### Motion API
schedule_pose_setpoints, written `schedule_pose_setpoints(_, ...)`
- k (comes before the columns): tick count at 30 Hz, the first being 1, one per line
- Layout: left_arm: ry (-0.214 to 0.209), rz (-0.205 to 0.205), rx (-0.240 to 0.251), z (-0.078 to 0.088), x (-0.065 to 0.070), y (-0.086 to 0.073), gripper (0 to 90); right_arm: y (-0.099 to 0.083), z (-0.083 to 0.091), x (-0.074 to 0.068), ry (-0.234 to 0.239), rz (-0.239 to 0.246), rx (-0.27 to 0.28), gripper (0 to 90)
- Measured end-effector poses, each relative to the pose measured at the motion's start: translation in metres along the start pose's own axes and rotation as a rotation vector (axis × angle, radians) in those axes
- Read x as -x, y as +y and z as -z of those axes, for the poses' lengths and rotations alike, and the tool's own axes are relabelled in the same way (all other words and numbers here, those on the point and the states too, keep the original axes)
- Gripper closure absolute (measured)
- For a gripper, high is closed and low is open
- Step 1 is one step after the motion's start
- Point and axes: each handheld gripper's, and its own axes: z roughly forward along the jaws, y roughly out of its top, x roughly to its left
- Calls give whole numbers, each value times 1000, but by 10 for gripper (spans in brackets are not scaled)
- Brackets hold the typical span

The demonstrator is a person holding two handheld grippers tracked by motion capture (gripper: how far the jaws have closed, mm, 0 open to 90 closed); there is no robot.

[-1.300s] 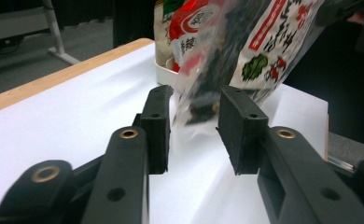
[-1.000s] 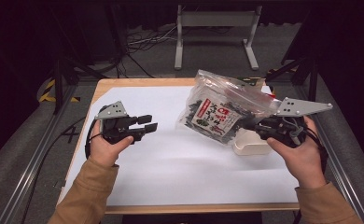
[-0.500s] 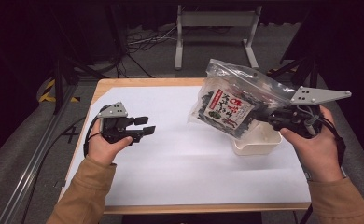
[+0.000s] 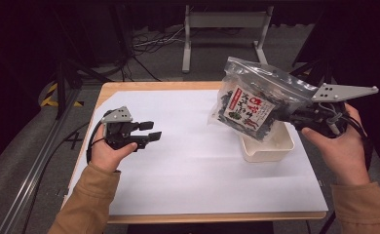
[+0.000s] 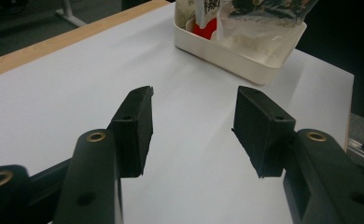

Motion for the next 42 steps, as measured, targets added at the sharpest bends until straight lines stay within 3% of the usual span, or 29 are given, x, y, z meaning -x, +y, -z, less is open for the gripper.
schedule_pose_setpoints(10,6,2,-7,0,0,0,442,0,4,8,-39,-4,-44,813)
schedule_pose_setpoints(20,10,-3,-19,-2,-1,0,422,-3,8,19,-99,-48,-81,810)
schedule_pose_setpoints(32,8,6,-24,-2,-1,-1,412,-8,3,26,-171,-69,-149,808)
schedule_pose_setpoints(42,10,7,-22,-3,-2,-2,402,-9,-2,27,-202,-69,-195,805)
